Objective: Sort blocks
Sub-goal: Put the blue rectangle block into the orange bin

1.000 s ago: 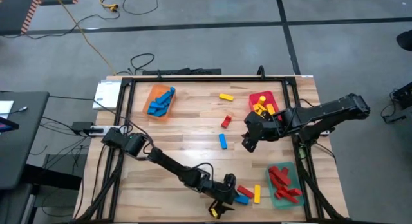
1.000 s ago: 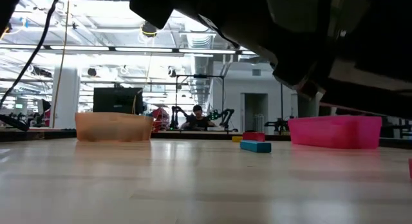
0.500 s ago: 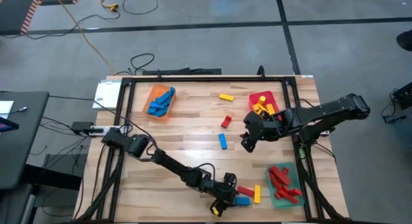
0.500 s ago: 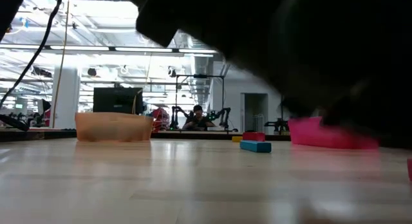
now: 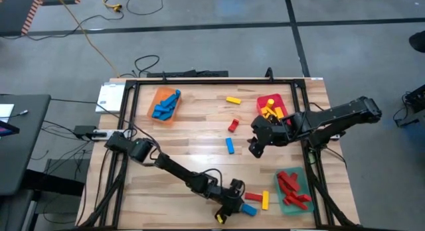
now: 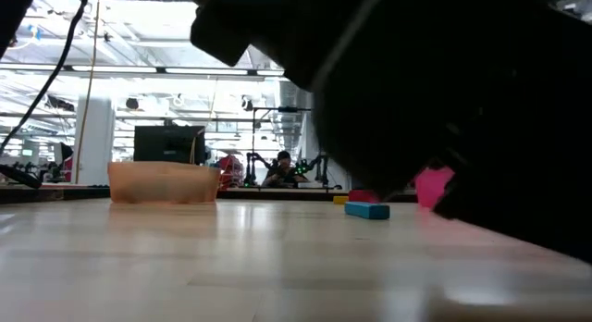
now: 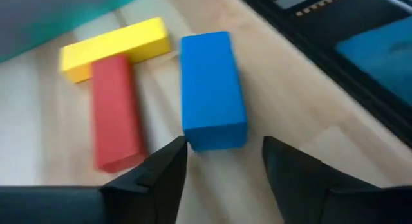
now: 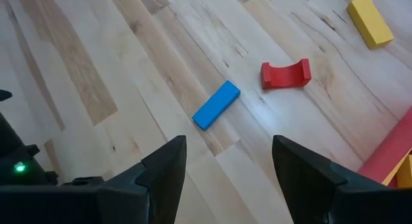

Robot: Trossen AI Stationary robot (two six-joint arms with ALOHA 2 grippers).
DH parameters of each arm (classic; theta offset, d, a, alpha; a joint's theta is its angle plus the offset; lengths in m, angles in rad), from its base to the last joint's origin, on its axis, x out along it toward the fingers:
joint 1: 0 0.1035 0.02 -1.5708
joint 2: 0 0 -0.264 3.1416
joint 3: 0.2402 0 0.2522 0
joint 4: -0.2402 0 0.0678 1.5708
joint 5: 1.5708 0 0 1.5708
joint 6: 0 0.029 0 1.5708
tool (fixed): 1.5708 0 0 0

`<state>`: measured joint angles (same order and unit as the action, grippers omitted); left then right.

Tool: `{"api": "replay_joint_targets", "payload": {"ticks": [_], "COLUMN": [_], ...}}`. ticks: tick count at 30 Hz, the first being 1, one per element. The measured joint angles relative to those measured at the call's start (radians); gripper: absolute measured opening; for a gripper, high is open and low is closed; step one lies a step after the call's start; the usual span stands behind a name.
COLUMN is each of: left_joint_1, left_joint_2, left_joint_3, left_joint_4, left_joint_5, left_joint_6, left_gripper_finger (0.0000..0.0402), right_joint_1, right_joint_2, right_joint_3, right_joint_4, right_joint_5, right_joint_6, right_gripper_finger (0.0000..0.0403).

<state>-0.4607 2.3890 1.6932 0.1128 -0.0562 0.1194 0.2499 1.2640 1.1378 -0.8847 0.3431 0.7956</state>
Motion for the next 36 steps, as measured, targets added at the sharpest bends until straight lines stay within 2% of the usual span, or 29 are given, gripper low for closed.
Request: {"api": "replay_joint_targets", "payload": {"ticks": [7,10,17,25,33,36], "left_joint_1": [-0.008,0.001,0.009,0.016,0.024,0.023], "left_joint_2": [0.0,0.0,0.0,0.0,0.0,0.0], "left_joint_3": [0.0,0.0,0.0,0.0,0.0,0.0], "left_joint_4": [0.036,0.072,0.123,0.078,0.004,0.001], "left_joint_5": [0.002,-0.001,0.046,0.045,0.041,0.041], "left_joint_6": [-0.017,-0.035,-0.077,-0.077,-0.065,-0.049], "left_gripper_finger": [0.0275,0.029,0.0291,0.0253,0.0247,0.0247], "right_joint_1": [0.0,0.0,0.0,0.026,0.23,0.314], "right_joint_2": [0.0,0.0,0.0,0.0,-0.007,-0.007], "right_joint_3": [0.0,0.0,0.0,0.0,0.015,0.047], "right_joint_4": [0.004,0.006,0.009,0.009,-0.012,-0.062], "right_joint_5": [0.0,0.0,0.0,0.0,-0.001,0.062], "right_joint_6": [0.0,0.0,0.0,0.013,0.133,0.206], "right_gripper_finger": [0.0244,0.0244,0.0244,0.0244,0.0244,0.0244]}}
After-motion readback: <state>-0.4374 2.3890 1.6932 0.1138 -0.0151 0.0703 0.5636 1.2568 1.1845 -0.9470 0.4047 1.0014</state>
